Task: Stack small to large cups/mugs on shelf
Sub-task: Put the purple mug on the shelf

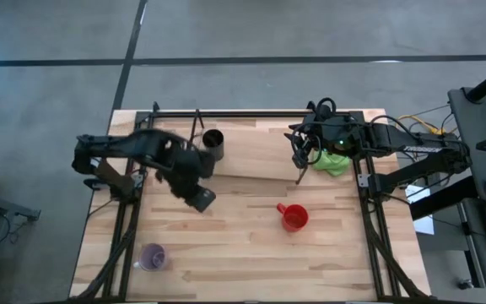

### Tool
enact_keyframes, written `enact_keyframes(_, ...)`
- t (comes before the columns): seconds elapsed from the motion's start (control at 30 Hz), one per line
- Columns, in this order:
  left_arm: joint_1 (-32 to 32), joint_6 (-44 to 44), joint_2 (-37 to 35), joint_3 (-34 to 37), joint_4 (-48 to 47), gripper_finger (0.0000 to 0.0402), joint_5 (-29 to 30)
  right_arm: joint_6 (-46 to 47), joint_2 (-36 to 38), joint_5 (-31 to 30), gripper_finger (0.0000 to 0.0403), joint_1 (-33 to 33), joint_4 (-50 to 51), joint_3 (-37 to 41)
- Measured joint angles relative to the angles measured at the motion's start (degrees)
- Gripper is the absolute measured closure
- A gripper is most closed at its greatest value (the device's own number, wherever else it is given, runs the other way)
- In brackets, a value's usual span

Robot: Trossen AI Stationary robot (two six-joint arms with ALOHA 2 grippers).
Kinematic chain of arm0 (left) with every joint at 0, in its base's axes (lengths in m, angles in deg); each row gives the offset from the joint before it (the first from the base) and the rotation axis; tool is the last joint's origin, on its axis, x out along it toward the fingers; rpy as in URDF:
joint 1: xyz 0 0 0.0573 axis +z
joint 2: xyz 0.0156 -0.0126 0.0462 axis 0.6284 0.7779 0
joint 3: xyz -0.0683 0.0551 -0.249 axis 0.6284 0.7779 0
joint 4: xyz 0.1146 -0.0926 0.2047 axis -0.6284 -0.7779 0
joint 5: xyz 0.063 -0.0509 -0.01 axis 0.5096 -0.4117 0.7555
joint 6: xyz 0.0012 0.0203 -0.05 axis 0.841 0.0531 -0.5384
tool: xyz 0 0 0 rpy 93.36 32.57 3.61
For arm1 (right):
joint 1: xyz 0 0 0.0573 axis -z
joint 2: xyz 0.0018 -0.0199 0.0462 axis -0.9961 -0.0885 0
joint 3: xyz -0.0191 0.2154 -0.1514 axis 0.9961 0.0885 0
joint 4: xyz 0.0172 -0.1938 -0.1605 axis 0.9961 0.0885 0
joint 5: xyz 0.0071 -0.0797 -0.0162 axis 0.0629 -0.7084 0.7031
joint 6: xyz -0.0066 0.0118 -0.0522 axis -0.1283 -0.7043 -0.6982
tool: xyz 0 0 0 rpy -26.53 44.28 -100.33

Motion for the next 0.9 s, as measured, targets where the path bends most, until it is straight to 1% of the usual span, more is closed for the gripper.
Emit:
enact_keyframes(0.17,-6.2,-14.4,0.0,4.9,0.0,0.0311,0.0,-1.1,0.0,0.0,0.0282,0.0,0.0,0.0)
enact_keyframes(0.37,-15.7,-36.1,0.0,9.7,0.2,0.0311,-1.6,-1.5,0.0,0.0,0.0282,0.0,0.5,0.0)
enact_keyframes(0.47,-20.5,-47.7,0.0,11.6,2.9,0.0311,-3.4,-1.5,0.0,0.0,0.0282,0.0,2.1,0.0)
enact_keyframes(0.57,-24.8,-55.9,0.0,13.4,8.4,0.0311,-3.5,-1.5,0.0,0.0,0.0282,0.0,4.1,0.0)
enact_keyframes(0.63,-27.0,-59.9,0.0,15.2,13.2,0.0311,-3.6,-1.9,0.0,0.0,0.0282,0.0,5.0,0.0)
enact_keyframes(0.7,-28.7,-61.8,0.0,17.0,16.3,0.0311,-3.1,-2.3,0.0,0.0,0.0282,0.0,5.4,0.0)
enact_keyframes(0.8,-30.3,-62.5,0.5,19.7,17.9,0.0311,-3.1,-2.4,0.0,0.1,0.0282,0.0,5.9,0.0)
enact_keyframes(0.9,-31.5,-62.4,1.5,22.4,17.4,0.0311,-3.0,-2.6,0.0,0.2,0.0282,0.0,6.0,0.0)
